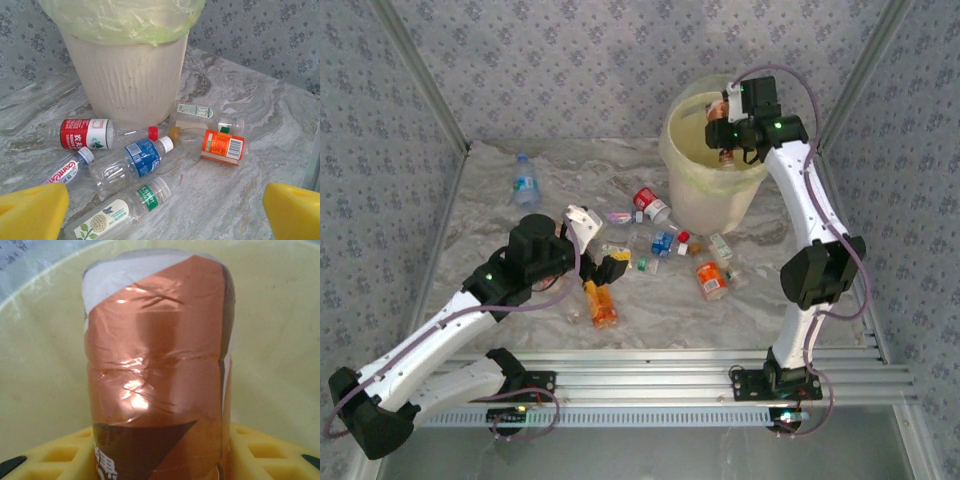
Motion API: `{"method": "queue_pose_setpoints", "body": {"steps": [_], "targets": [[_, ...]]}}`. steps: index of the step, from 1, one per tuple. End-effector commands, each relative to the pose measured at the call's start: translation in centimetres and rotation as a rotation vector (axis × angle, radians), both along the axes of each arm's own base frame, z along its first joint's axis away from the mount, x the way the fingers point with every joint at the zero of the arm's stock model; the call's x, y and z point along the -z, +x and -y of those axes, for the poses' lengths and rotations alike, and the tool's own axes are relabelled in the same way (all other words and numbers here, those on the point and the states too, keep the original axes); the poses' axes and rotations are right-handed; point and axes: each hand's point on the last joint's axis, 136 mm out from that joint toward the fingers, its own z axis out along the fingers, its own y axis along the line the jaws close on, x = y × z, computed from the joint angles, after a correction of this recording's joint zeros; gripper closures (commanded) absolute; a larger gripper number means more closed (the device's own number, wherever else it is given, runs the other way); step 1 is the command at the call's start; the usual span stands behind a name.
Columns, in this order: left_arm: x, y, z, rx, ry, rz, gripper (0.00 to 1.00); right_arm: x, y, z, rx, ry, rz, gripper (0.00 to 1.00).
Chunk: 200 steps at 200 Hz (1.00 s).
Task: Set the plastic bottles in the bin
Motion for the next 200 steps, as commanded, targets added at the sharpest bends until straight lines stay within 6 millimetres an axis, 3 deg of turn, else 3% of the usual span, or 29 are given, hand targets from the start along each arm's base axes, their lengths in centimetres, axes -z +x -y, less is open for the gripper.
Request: {"method": "queue_pose_setpoints", "body": {"steps": [1, 37, 56, 100, 177, 200], "targets": [[-0.7, -0.2, 0.1, 0.011, -0.007, 0.024, 0.00, -0.2, 0.2, 0.3, -0.009, 0.006, -0.003, 0.46], [-0.5, -0.2, 0.0, 0.010, -0.001, 0.024, 0.00, 0.5, 0.2, 0.2, -0.011, 0.014, -0.024, 0.40], [-0.6, -0.2, 0.0, 0.010, -0.002, 0.025, 0.00, 0.5, 0.0, 0.2, -0.006, 0.017, -0.016, 0.32], [-0.1, 0.0, 0.2, 0.010, 0.010, 0.012, 0.00, -1.2, -0.9, 0.1, -0.014, 0.033, 0.017, 0.16], [0.1, 0.2, -0.6, -0.031, 0.021, 0.037, 0.00, -5.0, -2.4, -0.6, -0.033, 0.087, 0.152, 0.15], [0.3, 0.4, -0.8, -0.040, 0.027, 0.055, 0.00, -6.5, -3.0, -2.4, -0.066, 0.118, 0.201, 0.15]]}}
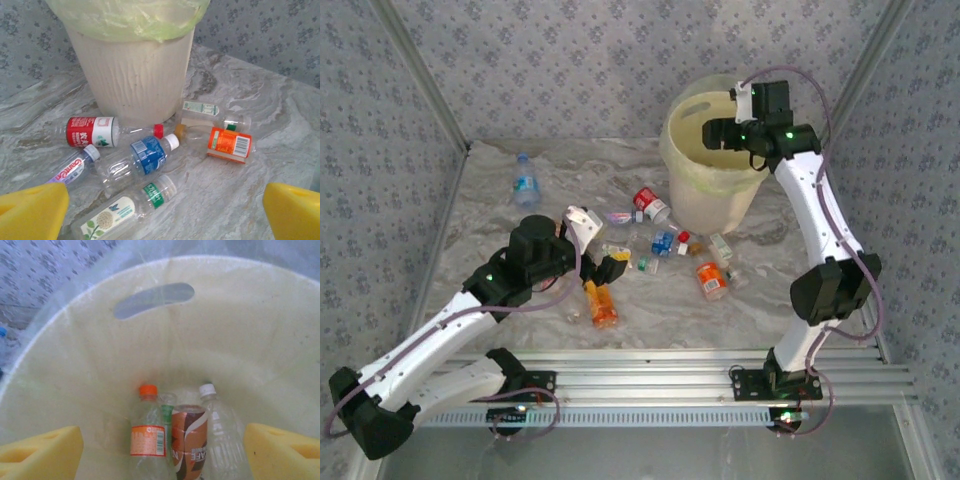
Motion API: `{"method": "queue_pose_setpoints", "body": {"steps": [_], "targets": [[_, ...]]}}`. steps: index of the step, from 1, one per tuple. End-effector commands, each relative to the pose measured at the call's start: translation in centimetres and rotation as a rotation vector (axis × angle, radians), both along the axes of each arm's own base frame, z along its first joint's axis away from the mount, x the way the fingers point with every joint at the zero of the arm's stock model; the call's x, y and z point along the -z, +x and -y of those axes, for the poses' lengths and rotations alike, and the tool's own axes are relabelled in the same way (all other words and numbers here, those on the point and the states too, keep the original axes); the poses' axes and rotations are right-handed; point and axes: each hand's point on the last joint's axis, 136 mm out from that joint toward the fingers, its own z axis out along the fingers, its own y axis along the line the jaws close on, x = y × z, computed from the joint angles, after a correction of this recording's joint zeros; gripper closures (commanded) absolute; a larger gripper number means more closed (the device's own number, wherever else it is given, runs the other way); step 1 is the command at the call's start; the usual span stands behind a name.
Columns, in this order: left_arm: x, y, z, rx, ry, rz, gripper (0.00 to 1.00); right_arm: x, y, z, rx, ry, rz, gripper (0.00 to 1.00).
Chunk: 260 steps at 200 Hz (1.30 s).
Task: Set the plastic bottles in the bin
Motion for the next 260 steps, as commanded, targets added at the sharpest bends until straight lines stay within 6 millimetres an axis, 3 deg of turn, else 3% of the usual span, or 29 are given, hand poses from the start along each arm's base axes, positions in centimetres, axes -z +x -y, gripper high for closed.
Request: {"method": "queue_pose_setpoints", "body": {"steps": [1, 21, 46, 60, 105, 132, 189, 227, 231, 260], "targets": [[-0.3, 0.2, -0.4, -0.020, 0.006, 0.041, 0.00, -3.0, -0.7, -2.1, -0.044, 0.056, 0.101, 0.15], [-0.2, 0.5, -0.3, -0.015, 0.008, 0.028, 0.00, -4.5, -1.5, -5.0, -0.103, 0.038, 0.158, 0.15], [-0.5, 0.3, -0.3, -0.002, -0.013, 0.017, 0.00, -4.0, -3.1, -9.0, -0.189, -0.015, 0.157, 0.16], [-0.8, 0.3, -0.4, -0.007, -0.017, 0.024, 0.00, -2.8, -4.5, -10.8, -0.231, -0.044, 0.122, 0.16], [-0.6, 0.4, -0.7, -0.025, -0.018, 0.028, 0.00, -0.1, -9.5, -13.3, -0.283, -0.041, 0.046, 0.19], [-0.2, 0.5, -0.5, -0.025, -0.012, 0.023, 0.00, 3.5, -13.3, -14.1, -0.325, -0.038, -0.056, 0.19], [-0.4, 0.1, -0.3, 0.019, 0.020, 0.024, 0.01, 12.1, -19.6, -13.7, -0.333, -0.113, -0.287, 0.21], [-0.6, -0.7, -0.2, 0.074, 0.043, 0.026, 0.00, 15.6, -21.7, -12.3, -0.305, -0.159, -0.348, 0.22], [-0.6, -0.8, -0.1, 0.080, 0.039, 0.027, 0.00, 16.9, -22.5, -11.9, -0.313, -0.168, -0.388, 0.22], [-0.5, -1.0, 0.3, 0.095, 0.026, 0.011, 0.00, 19.5, -23.0, -8.2, -0.240, -0.247, -0.475, 0.22]]}}
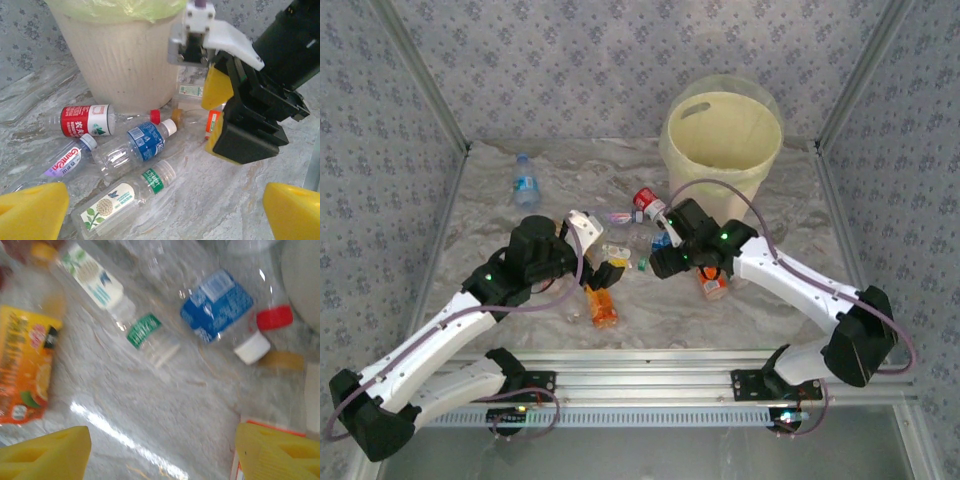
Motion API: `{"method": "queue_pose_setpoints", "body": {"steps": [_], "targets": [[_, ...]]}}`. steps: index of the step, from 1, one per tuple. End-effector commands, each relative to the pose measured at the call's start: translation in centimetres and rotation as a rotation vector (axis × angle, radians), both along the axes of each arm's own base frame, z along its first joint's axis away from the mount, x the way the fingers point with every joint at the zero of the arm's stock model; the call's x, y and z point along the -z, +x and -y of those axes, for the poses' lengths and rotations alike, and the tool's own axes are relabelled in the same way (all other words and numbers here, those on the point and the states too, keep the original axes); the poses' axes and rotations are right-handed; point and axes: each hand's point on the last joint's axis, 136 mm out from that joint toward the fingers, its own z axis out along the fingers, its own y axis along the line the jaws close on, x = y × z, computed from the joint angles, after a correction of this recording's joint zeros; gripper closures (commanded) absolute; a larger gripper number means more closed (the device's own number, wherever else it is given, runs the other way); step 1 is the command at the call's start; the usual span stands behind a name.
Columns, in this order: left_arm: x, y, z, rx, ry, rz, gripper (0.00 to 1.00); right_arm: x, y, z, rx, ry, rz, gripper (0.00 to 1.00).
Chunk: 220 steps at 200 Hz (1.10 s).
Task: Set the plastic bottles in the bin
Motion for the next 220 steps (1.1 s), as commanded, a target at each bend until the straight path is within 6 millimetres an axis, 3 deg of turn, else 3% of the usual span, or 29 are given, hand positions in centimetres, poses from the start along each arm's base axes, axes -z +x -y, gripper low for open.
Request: {"method": "queue_pose_setpoints", "body": {"steps": [1, 50, 84, 220], "targets": [[-1.5, -0.4, 0.6, 0.045, -0.027, 0.019, 0.00, 1.4, -0.6, 3.5, 0.084, -0.079, -0.050, 0.22], [-0.8, -0.8, 1.7, 0.073, -0.039, -0.022, 0.00, 4.6, -1.1, 7.7, 0.174, -0.146, -0.119, 0.20], [-0.4, -1.2, 2.1, 0.084, -0.038, -0.032, 0.00, 5.8, -0.8, 9.1, 0.215, -0.216, -0.150, 0.18], [-1.0, -1.9, 2.8, 0.116, -0.062, -0.043, 0.00, 10.9, -0.4, 9.6, 0.304, -0.255, -0.256, 0.20]]}}
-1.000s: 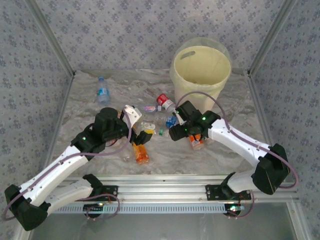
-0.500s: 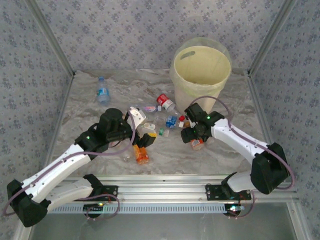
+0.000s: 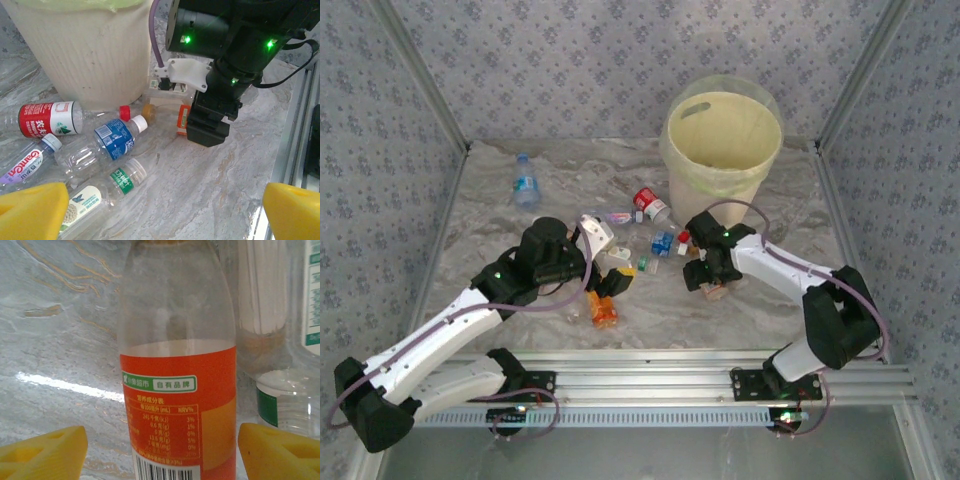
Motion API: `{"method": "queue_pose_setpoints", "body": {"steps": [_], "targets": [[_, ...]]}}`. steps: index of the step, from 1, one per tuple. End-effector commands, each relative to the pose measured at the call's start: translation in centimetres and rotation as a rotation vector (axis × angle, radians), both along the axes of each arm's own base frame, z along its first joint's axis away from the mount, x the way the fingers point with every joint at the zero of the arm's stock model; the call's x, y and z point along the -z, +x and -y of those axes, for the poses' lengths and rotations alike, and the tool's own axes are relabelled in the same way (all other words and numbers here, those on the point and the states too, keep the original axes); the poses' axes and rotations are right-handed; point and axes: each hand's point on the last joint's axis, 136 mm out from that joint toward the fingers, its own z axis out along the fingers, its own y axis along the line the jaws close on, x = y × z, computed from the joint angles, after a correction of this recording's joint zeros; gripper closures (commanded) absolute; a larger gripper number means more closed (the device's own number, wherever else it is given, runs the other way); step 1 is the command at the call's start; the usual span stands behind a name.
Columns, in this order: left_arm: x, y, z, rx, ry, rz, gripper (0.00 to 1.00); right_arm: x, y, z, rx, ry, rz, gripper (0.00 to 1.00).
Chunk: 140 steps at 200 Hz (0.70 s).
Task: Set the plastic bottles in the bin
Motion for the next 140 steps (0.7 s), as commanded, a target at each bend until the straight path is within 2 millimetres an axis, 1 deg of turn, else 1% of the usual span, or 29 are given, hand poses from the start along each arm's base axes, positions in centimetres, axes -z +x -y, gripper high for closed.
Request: {"method": "queue_pose_setpoints", "body": {"steps": [1, 47, 89, 113, 140], "targets": [[-2.0, -0.3, 0.6, 0.027, -0.054, 0.023, 0.00, 0.9, 0.0, 0.5, 0.035, -0.021, -0.010, 0.20], [-1.8, -0.2, 0.8, 0.030, -0.051, 0.018, 0.00, 2.5, -0.1, 0.9, 0.052, -0.046, -0.032, 0.21], [-2.2, -0.1, 0.7, 0.034, -0.060, 0.020, 0.00, 3.2, 0.4, 1.1, 0.066, -0.068, -0.018, 0.22], [-2.5, 0.4, 0.4, 0.022, -0.078, 0.011, 0.00, 3.3, 0.8, 1.1, 0.075, -0.075, 0.001, 0.25], [-2.7, 0.7, 0.0, 0.007, -0.075, 0.023, 0.00, 3.3, 0.7, 1.2, 0.071, -0.086, 0.014, 0.33]]}}
